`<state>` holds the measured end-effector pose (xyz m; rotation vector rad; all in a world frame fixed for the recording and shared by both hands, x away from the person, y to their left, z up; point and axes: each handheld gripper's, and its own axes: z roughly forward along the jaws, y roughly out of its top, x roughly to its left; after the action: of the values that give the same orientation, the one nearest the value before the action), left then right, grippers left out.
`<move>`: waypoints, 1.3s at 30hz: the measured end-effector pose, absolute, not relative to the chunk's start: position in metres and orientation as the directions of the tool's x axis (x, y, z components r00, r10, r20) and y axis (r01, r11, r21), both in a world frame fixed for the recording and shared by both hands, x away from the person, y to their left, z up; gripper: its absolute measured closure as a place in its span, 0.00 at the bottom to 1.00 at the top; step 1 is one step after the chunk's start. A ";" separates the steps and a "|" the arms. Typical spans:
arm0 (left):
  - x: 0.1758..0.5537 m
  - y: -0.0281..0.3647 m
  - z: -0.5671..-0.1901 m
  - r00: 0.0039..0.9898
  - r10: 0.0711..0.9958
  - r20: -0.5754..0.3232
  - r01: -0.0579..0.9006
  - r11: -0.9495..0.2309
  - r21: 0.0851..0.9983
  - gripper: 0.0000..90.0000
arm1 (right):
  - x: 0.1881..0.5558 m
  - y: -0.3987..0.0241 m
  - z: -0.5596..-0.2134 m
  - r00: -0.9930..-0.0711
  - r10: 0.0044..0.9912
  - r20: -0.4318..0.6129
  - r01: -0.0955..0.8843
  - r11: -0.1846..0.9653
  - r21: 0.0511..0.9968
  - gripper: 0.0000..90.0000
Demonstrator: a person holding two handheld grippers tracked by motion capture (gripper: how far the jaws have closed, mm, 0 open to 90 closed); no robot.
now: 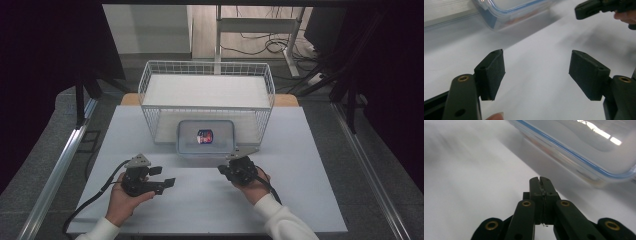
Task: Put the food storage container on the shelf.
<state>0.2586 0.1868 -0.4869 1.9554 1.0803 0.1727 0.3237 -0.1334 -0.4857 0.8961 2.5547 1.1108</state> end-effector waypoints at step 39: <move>0.260 0.199 -0.492 0.612 0.715 -0.337 0.642 -0.201 0.740 0.29 | 0.390 -0.067 -0.491 -0.699 0.715 -0.010 0.514 0.512 0.688 0.99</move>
<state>0.2600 0.1987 -0.4919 1.9095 1.0814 0.0986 0.3897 -0.0672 -0.4910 1.0321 2.4641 0.9762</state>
